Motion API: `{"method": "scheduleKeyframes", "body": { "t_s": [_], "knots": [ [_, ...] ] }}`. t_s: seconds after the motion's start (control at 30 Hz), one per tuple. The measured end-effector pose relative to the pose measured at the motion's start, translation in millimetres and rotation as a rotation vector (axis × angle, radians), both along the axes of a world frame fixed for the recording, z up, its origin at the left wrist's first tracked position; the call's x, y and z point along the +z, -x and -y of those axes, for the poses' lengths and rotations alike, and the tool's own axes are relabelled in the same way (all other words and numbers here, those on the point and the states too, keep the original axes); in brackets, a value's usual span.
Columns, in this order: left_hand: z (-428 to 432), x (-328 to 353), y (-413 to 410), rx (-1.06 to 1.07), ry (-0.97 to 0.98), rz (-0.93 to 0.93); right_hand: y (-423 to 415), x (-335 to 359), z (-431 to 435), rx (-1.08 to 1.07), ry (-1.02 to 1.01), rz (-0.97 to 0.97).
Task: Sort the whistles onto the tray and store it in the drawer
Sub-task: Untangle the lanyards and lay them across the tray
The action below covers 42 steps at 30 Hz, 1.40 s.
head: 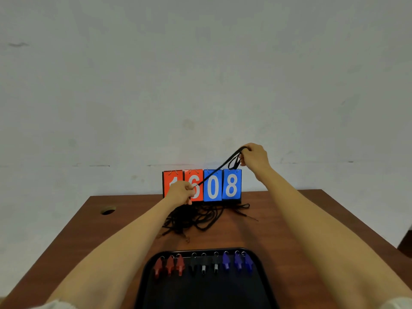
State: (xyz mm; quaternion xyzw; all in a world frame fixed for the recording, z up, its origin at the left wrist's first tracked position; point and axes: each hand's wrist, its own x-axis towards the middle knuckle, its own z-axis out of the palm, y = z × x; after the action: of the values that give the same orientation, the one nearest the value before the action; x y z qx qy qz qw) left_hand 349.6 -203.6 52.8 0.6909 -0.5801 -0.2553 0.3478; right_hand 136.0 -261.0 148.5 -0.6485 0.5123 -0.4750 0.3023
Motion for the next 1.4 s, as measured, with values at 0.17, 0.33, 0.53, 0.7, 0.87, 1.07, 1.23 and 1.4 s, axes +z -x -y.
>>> {"method": "scheduleKeyframes", "body": {
  "t_s": [0.17, 0.33, 0.53, 0.7, 0.87, 1.07, 1.23, 1.4],
  "knots": [
    [8, -15, -14, 0.183, -0.01, -0.061, 9, -16, 12, -0.087, -0.02, -0.006],
    [17, -19, -9, 0.09, -0.016, -0.124, 9, -31, 13, 0.01, -0.079, -0.304],
    [17, 2, 44, -0.254, -0.023, -0.132, -10, -45, 0, 0.161, -0.056, -0.614],
    [17, 16, 71, -0.298, 0.006, -0.288, -19, -36, -8, 0.206, 0.042, -0.617],
    [4, 16, 47, -0.146, 0.099, -0.216, -5, -31, -12, 0.236, 0.083, -0.638],
    [-28, 19, -2, -0.001, 0.168, -0.027, 21, -35, -19, 0.188, 0.093, -0.759],
    [-61, 14, -33, -0.04, 0.101, 0.18, 35, -48, -33, 0.178, 0.078, -0.968],
    [-87, 7, -39, -0.027, 0.126, 0.336, 38, -56, -55, 0.159, 0.152, -0.821]
  ]
}}
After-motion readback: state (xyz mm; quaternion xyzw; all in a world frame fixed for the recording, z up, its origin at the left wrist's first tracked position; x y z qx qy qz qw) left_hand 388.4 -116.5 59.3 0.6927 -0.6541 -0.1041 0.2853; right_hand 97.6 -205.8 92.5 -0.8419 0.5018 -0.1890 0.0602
